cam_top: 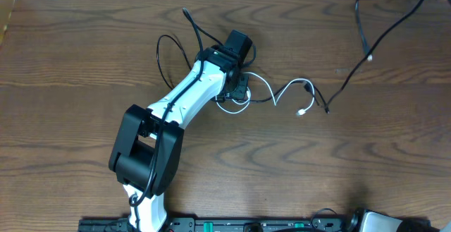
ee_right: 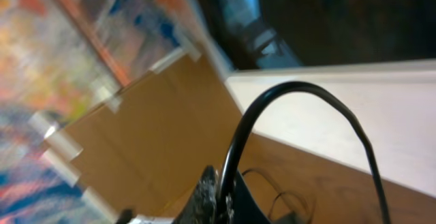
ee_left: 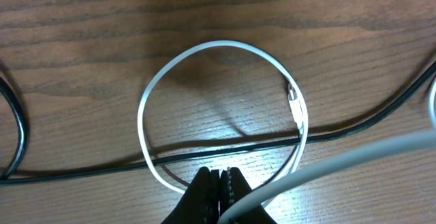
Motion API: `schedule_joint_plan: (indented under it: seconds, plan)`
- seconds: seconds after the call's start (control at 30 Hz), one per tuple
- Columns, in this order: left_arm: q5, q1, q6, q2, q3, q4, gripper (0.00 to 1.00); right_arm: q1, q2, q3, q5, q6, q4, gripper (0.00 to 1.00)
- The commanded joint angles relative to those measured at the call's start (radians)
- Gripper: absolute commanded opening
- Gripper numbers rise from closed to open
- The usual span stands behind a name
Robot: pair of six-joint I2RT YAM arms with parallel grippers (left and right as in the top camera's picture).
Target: Untangle cables
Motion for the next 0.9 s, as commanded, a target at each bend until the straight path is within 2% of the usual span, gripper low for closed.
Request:
schedule_joint_plan:
  seconds: [0.0,0.17,0.27,0.33,0.47,0.67,0.87]
  plan:
    - [-0.02,0.003,-0.016,-0.013,0.008,-0.003,0.07,0.011,-0.02,0.01,-0.077,0.124,0.067,0.01]
    - [-0.02,0.003,-0.016,-0.013,0.008,-0.003,0.08,0.011,-0.004,0.006,-0.076,0.075,0.045,0.01]
    - [-0.02,0.003,-0.016,-0.013,0.008,-0.003,0.08,0.01,0.022,0.005,-0.026,-0.006,-0.062,0.01]
    - [-0.02,0.003,-0.016,-0.013,0.008,-0.003,0.07,0.006,0.039,0.005,0.043,-0.078,-0.152,0.01]
    - [-0.02,0.003,-0.016,-0.013,0.008,-0.003,0.07,-0.013,0.074,0.006,0.314,-0.234,-0.33,0.02]
    - [-0.02,0.003,-0.016,-0.013,0.008,-0.008,0.07,-0.1,0.098,0.06,0.597,-0.248,-0.336,0.01]
    - [-0.02,0.003,-0.016,-0.013,0.008,-0.007,0.07,-0.232,0.175,0.21,0.649,-0.236,-0.344,0.01]
